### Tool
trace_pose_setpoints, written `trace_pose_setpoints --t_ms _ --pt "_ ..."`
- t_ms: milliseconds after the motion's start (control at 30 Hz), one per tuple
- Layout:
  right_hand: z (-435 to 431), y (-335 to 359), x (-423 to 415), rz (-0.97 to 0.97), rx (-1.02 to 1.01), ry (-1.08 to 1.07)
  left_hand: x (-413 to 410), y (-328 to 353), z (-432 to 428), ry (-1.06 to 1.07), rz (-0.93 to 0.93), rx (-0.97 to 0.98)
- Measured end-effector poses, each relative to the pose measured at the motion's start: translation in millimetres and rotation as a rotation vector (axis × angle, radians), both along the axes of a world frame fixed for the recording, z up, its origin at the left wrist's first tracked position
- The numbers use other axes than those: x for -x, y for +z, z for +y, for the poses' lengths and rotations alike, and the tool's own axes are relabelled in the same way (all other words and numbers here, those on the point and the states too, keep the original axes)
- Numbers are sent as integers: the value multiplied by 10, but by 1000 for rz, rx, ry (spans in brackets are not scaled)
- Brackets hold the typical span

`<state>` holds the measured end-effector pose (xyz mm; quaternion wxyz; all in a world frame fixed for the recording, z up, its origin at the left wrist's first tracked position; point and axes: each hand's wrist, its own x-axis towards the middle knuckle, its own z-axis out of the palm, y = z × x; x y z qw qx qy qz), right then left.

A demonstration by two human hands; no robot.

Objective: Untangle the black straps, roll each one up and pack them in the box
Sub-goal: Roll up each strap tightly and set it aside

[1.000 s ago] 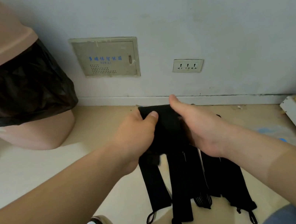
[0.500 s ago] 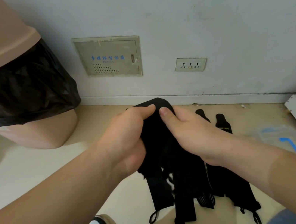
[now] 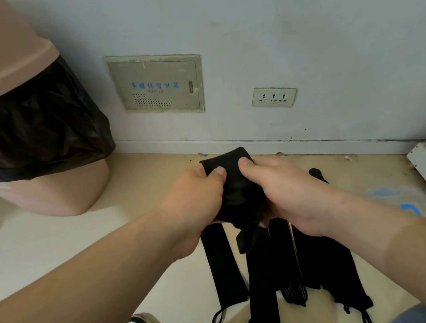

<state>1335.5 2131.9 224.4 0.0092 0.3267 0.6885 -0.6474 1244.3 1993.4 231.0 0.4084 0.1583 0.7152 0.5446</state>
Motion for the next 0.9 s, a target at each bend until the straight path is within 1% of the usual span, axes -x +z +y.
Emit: trace_pose_setpoints --t_ms 100,200,267,333,367,400,433,467,533,600,633,700,767,800,867,900 --pt "15 8 -17 0 -9 8 44 8 -25 -57 -64 -31" --pt "13 13 -42 -38 -24 33 66 -2 -78 -145 -110 3" --pt "-1 -1 -71 -65 -24 82 61 23 -102 -135 -145 -36" --pt "-25 9 -73 -35 3 86 67 80 -109 -115 -169 -96" --pt "-21 12 -62 -3 25 63 74 127 -123 -129 -153 -94" --pt "-14 23 -52 22 43 31 100 154 -147 -157 -88 -54" --pt "-1 37 -40 38 52 1 146 161 -182 -191 32 17" --pt "10 52 -30 42 67 -30 213 140 -216 -215 193 90" --pt "35 77 -22 45 125 -69 346 78 -273 -188 543 185" --pt "47 81 -30 45 170 -86 381 27 -309 -167 739 171" --pt "50 82 -40 46 200 -96 358 -6 -307 -207 810 123" --pt "49 85 -55 64 300 -93 262 -55 -263 -325 895 23" --pt "41 112 -58 72 373 -59 152 -88 -209 -403 929 -56" --pt "38 139 -67 67 391 -46 123 -81 -187 -387 925 -76" --pt "43 185 -94 51 409 -34 105 -65 -144 -286 912 -104" --pt "55 180 -98 33 382 -38 108 -75 -128 -244 885 -98"
